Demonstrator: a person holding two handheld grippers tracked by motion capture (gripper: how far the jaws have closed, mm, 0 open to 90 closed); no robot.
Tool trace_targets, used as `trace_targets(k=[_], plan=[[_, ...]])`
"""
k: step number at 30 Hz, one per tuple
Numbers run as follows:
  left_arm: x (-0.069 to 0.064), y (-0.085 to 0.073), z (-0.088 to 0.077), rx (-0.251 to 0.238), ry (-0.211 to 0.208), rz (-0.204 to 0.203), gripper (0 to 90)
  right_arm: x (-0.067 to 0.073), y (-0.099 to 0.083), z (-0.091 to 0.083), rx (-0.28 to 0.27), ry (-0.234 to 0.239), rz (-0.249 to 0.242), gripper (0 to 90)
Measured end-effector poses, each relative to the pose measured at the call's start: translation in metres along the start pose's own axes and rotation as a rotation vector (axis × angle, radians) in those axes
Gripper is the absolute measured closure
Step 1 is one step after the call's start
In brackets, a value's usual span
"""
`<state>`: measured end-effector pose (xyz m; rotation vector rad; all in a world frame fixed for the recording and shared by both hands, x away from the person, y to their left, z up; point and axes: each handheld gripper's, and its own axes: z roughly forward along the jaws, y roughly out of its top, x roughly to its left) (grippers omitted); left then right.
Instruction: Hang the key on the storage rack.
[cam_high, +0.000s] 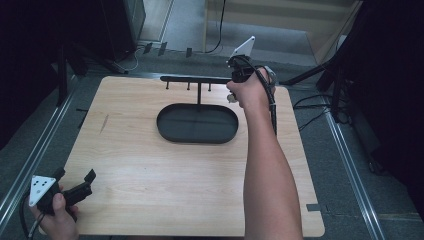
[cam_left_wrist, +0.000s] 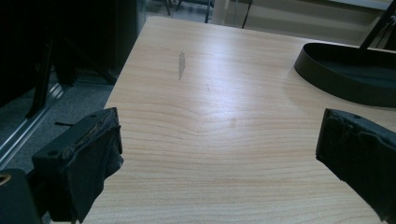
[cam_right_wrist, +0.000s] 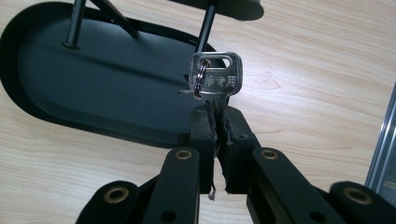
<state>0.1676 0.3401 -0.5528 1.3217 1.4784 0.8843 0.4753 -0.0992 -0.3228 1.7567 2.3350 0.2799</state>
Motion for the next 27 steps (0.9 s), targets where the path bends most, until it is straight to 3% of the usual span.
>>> trace_targets(k=[13, 27], plan=[[-0.0001, 0.0000, 0.0001, 0.000, 0.000, 0.002, 0.4, 0.0058, -0.0010, 0.0006, 0.024, -0.025, -0.058, 84.7], [0.0003, 0.0000, 0.0002, -0.001, -0.003, -0.003, 0.4, 0.0077, 0.0009, 0.0009, 0.003, -0.048, -0.066, 84.6]])
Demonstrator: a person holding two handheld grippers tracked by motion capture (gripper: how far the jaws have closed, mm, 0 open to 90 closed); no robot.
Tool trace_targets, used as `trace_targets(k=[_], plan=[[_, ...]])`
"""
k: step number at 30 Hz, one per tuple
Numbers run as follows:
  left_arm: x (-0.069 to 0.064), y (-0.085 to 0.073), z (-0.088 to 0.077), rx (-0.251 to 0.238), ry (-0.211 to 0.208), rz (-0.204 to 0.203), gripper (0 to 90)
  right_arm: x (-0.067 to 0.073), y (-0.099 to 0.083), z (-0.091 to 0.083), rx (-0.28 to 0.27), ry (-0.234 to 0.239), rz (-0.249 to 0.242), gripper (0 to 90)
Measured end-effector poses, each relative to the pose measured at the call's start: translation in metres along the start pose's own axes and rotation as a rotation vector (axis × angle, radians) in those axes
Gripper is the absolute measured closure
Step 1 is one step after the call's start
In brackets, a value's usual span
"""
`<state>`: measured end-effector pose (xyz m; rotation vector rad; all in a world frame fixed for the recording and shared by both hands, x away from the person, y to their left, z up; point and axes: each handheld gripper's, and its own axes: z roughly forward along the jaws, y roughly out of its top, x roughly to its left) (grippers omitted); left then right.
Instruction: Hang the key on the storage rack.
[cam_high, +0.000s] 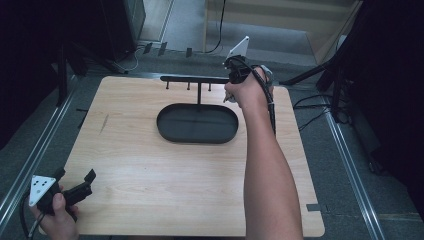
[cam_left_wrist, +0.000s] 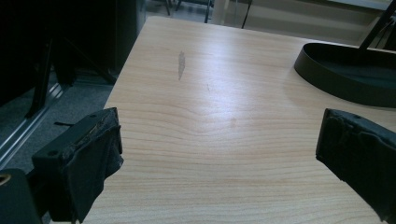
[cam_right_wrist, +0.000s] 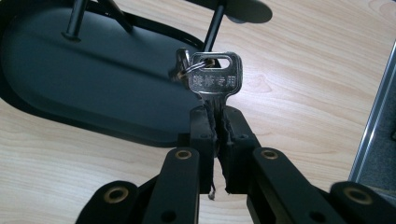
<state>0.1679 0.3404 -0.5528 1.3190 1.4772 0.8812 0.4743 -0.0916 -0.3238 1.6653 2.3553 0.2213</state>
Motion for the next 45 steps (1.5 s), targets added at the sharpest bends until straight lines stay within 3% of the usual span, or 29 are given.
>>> trace_targets(k=[8, 13, 22, 39, 45], plan=[[0.000, 0.000, 0.000, 0.001, -0.001, 0.000, 0.4, -0.002, 0.000, 0.001, -0.021, -0.025, 0.006, 83.9], [0.000, 0.000, 0.000, 0.001, -0.001, 0.000, 0.4, -0.008, -0.003, 0.006, -0.038, -0.047, 0.017, 77.5], [0.000, 0.000, 0.000, 0.002, -0.002, 0.000, 0.4, -0.018, -0.014, 0.016, -0.032, -0.037, 0.028, 75.7], [0.000, 0.000, 0.000, 0.007, 0.002, 0.009, 0.4, -0.051, -0.067, 0.043, 0.014, 0.030, 0.070, 71.5], [-0.001, 0.000, 0.000, 0.005, 0.004, 0.011, 0.4, -0.061, -0.093, 0.062, -0.004, 0.070, 0.079, 57.8]])
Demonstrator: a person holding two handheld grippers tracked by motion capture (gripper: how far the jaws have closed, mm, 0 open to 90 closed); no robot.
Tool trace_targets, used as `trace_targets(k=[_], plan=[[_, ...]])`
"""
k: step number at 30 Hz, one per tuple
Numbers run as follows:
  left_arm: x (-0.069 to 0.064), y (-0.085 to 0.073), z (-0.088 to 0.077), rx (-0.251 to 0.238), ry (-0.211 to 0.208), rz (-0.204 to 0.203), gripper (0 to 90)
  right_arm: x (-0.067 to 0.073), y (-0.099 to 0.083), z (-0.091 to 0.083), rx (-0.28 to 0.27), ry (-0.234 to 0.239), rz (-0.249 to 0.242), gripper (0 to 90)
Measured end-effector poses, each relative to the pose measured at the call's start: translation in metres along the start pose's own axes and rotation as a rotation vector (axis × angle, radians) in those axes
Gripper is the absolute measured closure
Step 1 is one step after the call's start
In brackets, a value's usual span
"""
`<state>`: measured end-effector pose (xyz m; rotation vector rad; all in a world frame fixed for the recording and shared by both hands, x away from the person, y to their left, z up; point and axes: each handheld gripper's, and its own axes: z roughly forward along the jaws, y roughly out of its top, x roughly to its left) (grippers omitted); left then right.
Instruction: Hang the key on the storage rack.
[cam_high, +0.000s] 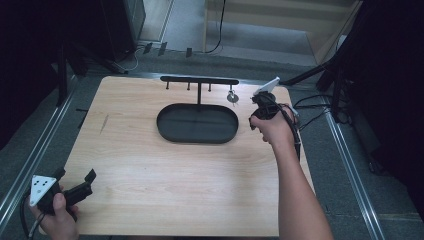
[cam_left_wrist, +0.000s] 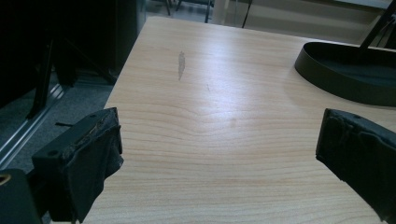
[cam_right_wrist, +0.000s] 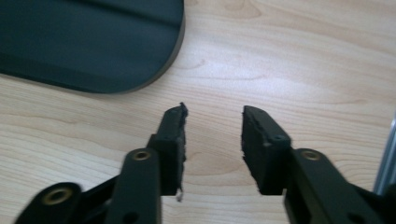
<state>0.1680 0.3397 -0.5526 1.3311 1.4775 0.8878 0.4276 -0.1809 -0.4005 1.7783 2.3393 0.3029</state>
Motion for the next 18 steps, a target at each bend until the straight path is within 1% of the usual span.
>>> trace_targets(k=[1, 2, 3, 4, 6, 7, 8, 9, 11, 12, 14, 15, 16, 17, 18], plan=[[0.000, 0.000, 0.000, 0.000, 0.000, 0.001, 0.4, -0.004, -0.006, 0.005, -0.006, 0.002, 0.003, 52.5], [0.000, 0.000, 0.000, 0.000, 0.001, 0.001, 0.4, -0.004, -0.006, 0.005, -0.006, 0.002, 0.003, 52.5], [0.000, 0.000, 0.000, 0.000, 0.001, 0.002, 0.4, -0.007, -0.009, 0.007, -0.001, 0.008, 0.009, 50.5], [0.000, 0.000, 0.000, -0.001, 0.001, 0.000, 0.4, -0.009, -0.012, 0.009, 0.003, 0.018, 0.009, 47.2], [0.000, 0.000, 0.000, -0.001, 0.001, 0.001, 0.4, -0.013, -0.018, 0.011, -0.012, 0.028, 0.010, 41.6], [0.000, 0.000, 0.000, -0.002, 0.001, 0.000, 0.4, -0.014, -0.021, 0.012, -0.020, 0.025, 0.013, 38.2], [0.000, 0.000, 0.000, -0.001, 0.001, 0.000, 0.4, -0.017, -0.028, 0.012, -0.034, 0.012, 0.024, 32.3], [0.000, 0.000, 0.000, -0.001, 0.001, 0.002, 0.4, -0.018, -0.032, 0.013, -0.037, 0.013, 0.035, 28.7], [0.000, 0.000, 0.000, -0.002, -0.001, 0.001, 0.4, -0.022, -0.040, 0.015, -0.036, 0.029, 0.061, 20.8], [0.000, 0.000, 0.000, -0.002, -0.001, 0.001, 0.4, -0.022, -0.040, 0.015, -0.036, 0.029, 0.061, 20.8], [0.000, 0.000, 0.000, -0.003, -0.001, -0.001, 0.4, -0.026, -0.048, 0.019, -0.044, 0.036, 0.080, 13.2], [0.000, 0.000, 0.000, -0.002, -0.001, 0.001, 0.4, -0.028, -0.053, 0.022, -0.045, 0.040, 0.092, 11.7], [0.000, 0.000, 0.000, -0.001, -0.002, 0.002, 0.4, -0.031, -0.058, 0.024, -0.052, 0.033, 0.096, 9.5], [0.000, 0.000, 0.000, -0.001, -0.002, 0.003, 0.4, -0.034, -0.067, 0.027, -0.069, 0.028, 0.098, 0.0], [-0.001, 0.000, 0.000, -0.003, -0.001, 0.001, 0.4, -0.034, -0.067, 0.027, -0.069, 0.028, 0.098, 0.0]])
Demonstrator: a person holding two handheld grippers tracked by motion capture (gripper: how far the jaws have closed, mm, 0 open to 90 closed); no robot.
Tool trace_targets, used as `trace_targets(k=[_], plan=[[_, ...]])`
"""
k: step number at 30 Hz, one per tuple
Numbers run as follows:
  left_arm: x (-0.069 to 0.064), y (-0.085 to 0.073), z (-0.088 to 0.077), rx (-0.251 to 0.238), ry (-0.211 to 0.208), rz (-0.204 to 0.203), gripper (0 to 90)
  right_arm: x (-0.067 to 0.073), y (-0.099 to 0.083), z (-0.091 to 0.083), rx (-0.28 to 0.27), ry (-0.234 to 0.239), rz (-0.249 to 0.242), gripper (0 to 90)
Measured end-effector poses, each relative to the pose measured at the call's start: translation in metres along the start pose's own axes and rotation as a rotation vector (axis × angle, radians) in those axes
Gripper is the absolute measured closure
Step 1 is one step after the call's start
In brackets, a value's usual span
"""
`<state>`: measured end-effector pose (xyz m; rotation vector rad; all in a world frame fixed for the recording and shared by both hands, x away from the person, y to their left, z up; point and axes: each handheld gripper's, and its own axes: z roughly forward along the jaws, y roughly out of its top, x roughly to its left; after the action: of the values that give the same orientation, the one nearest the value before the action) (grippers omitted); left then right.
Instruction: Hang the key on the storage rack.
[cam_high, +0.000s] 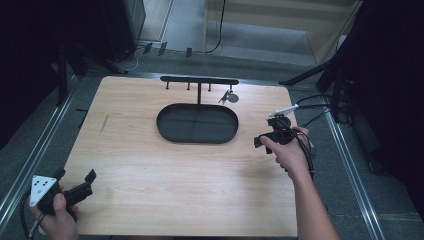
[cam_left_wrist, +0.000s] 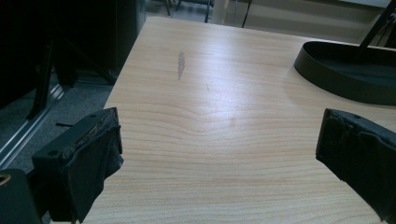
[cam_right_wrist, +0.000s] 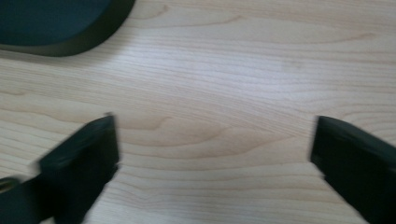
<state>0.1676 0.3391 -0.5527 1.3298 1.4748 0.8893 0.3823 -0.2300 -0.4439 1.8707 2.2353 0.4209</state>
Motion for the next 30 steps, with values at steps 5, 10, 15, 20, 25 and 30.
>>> trace_targets(k=[5, 10, 15, 20, 25, 30], plan=[[0.000, 0.000, 0.000, 0.001, 0.002, 0.002, 0.4, -0.015, -0.031, 0.000, -0.101, -0.009, -0.008, 0.0], [-0.001, 0.000, 0.000, 0.003, 0.004, 0.011, 0.4, -0.031, -0.052, 0.004, -0.131, -0.012, 0.020, 0.0], [-0.002, 0.000, 0.000, 0.005, 0.007, 0.017, 0.4, -0.049, -0.081, 0.010, -0.198, 0.005, 0.052, 0.0], [-0.002, 0.000, 0.000, 0.004, 0.008, 0.017, 0.4, -0.060, -0.108, 0.017, -0.291, 0.011, 0.078, 0.0], [-0.002, 0.000, 0.000, 0.003, 0.011, 0.016, 0.4, -0.070, -0.141, 0.027, -0.426, -0.076, 0.076, 3.0], [-0.003, 0.000, 0.000, 0.002, 0.014, 0.022, 0.4, -0.081, -0.168, 0.030, -0.561, -0.021, 0.128, 5.5]])
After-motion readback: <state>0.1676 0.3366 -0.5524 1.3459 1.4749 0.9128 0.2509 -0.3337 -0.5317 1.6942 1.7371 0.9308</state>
